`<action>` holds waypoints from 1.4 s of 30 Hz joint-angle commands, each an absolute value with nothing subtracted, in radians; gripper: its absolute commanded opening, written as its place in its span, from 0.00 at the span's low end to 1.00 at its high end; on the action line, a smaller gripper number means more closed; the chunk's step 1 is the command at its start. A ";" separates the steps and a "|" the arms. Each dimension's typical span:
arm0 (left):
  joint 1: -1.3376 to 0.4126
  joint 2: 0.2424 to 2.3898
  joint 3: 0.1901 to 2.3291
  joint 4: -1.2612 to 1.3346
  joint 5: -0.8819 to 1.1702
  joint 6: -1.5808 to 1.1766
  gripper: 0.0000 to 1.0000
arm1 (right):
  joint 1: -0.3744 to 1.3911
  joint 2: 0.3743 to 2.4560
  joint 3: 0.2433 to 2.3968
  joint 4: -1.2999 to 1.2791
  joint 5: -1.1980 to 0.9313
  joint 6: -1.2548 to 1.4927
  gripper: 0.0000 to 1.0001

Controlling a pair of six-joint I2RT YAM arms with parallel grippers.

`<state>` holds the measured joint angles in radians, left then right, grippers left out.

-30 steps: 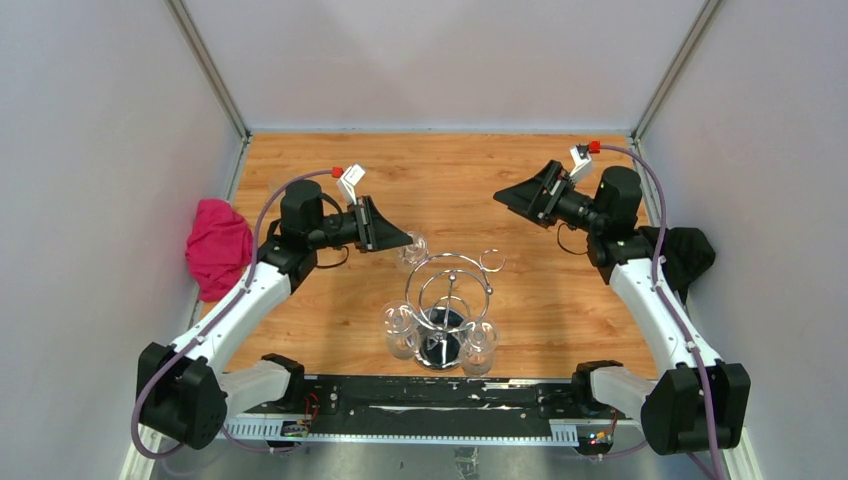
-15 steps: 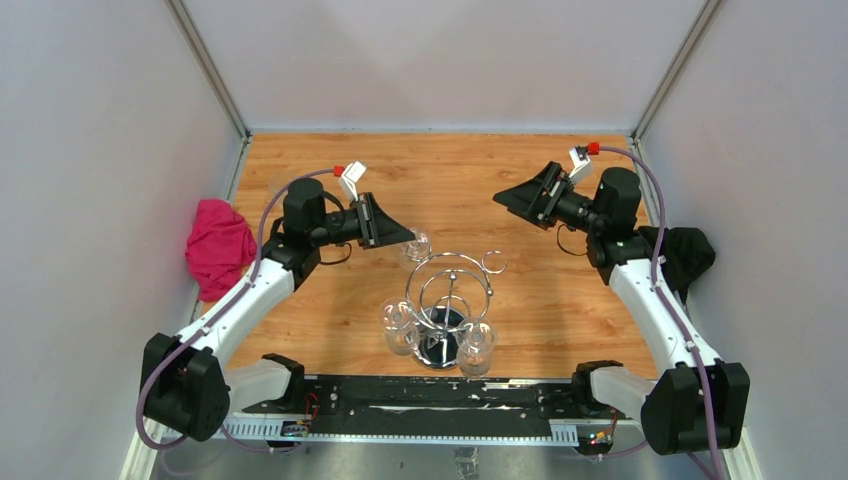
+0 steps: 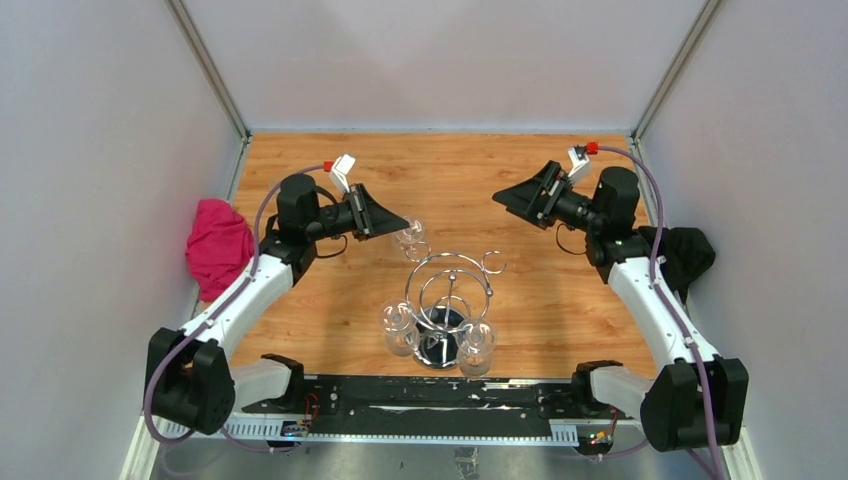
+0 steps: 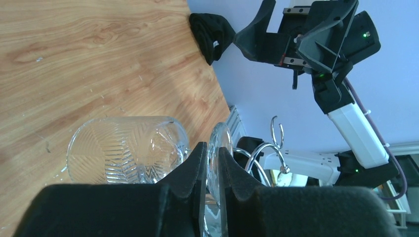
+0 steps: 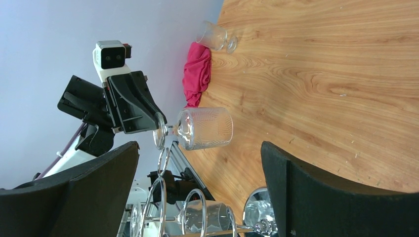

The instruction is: Take the wine glass off the wine glass rack

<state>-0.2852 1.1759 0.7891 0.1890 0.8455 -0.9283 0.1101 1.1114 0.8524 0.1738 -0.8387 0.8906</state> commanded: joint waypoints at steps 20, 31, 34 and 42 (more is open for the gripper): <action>-0.195 1.711 1.082 1.583 0.789 -1.903 0.00 | 0.101 1.251 0.893 0.323 -0.910 0.910 0.99; -0.241 1.658 1.141 1.584 0.746 -1.922 0.00 | 0.103 1.642 1.000 1.506 -1.006 1.670 0.91; -0.241 1.659 1.145 1.584 0.743 -1.920 0.00 | 0.118 1.731 1.085 1.598 -1.002 1.771 0.90; -0.241 1.682 1.163 1.583 0.735 -1.927 0.00 | 0.227 1.778 1.218 1.598 -1.002 1.771 0.90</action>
